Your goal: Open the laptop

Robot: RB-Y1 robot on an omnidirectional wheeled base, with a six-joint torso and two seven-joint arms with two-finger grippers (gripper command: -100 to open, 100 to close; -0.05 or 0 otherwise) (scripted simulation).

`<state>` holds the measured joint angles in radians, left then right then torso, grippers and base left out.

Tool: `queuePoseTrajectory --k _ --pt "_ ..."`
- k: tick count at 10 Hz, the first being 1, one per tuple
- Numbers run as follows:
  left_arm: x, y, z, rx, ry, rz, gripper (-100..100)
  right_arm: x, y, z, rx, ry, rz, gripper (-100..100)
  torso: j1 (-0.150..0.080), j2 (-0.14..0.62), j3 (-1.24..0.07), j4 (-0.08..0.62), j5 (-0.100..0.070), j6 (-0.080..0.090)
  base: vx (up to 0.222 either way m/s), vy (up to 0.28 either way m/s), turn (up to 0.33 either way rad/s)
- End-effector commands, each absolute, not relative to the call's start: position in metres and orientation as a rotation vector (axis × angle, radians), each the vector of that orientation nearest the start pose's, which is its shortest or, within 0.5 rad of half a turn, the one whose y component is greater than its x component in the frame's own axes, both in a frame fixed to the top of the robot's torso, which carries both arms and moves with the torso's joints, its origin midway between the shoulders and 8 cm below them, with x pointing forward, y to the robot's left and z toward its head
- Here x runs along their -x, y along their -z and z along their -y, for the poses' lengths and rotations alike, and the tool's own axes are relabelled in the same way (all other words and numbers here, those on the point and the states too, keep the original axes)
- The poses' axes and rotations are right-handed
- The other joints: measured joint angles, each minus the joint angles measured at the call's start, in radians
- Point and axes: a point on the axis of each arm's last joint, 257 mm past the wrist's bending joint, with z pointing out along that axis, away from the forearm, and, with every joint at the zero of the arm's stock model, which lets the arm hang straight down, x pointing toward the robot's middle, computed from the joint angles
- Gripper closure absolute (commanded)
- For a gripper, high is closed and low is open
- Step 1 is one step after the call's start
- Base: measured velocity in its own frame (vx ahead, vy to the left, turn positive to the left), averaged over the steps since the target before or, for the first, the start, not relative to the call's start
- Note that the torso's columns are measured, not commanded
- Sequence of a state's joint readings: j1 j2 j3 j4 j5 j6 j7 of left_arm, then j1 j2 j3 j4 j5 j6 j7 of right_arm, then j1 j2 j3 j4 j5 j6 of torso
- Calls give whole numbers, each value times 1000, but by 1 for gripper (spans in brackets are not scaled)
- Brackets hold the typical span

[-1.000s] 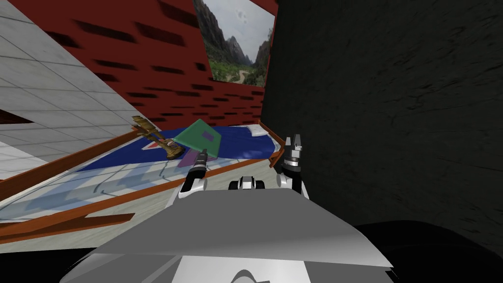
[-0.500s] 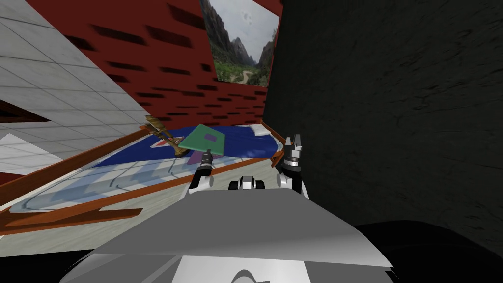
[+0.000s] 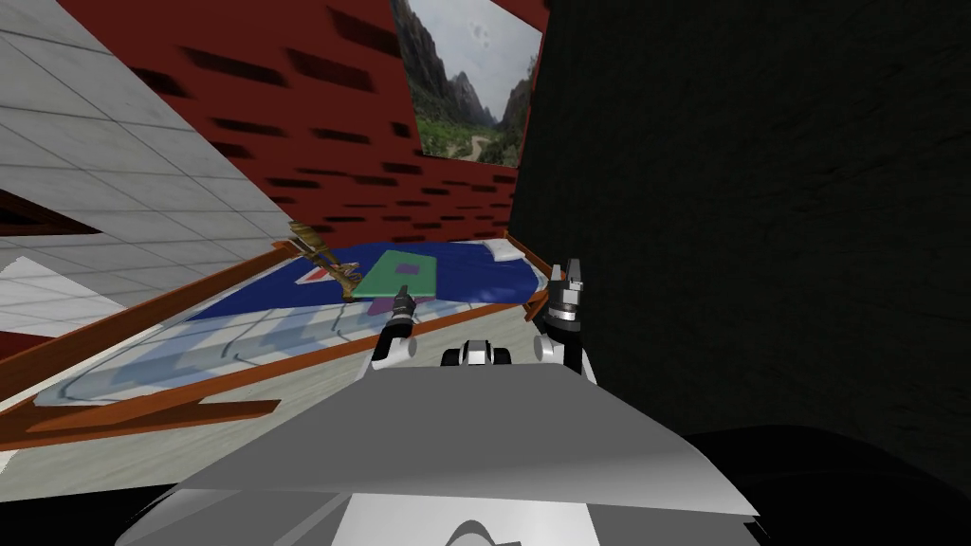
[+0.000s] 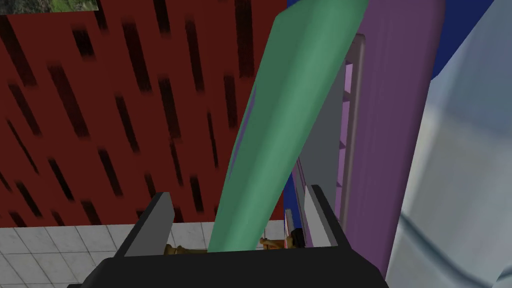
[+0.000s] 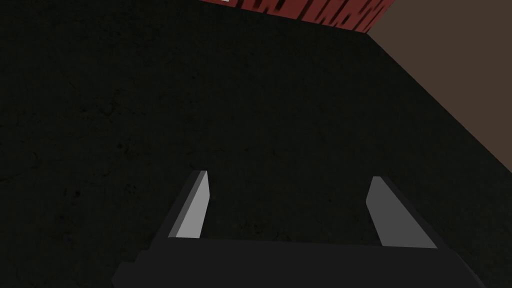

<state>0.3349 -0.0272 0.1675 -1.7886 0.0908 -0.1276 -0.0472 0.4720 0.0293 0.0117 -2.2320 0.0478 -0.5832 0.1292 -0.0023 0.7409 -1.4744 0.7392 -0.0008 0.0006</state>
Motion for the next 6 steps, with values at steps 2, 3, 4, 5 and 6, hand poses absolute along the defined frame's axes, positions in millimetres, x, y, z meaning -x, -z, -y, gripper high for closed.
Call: queuePoseTrajectory --k 2,3,4,5,6 --pt "-449 226 -389 1308 955 -953 -100 -342 -28 268 -554 -1187 -603 0 0 1 1 0 0 -1 -119 -24 -115" --pt "-456 220 -399 1313 939 -940 -100 -342 -28 268 -554 -1187 -603 0 1 -1 0 1 -1 -2 -93 -13 -87" --pt "-460 218 -411 1323 919 -930 -100 -342 -28 268 -554 -1187 -603 0 2 -2 -1 0 0 0 -106 -6 -195" --pt "-464 214 -422 1333 902 -918 -100 -342 -28 268 -554 -1187 -603 0 1 -1 0 2 -1 0 -127 -14 -217" --pt "-467 209 -420 1326 911 -912 -100 -342 -28 268 -554 -1187 -603 0 0 1 1 2 -1 0 -95 -12 -56"
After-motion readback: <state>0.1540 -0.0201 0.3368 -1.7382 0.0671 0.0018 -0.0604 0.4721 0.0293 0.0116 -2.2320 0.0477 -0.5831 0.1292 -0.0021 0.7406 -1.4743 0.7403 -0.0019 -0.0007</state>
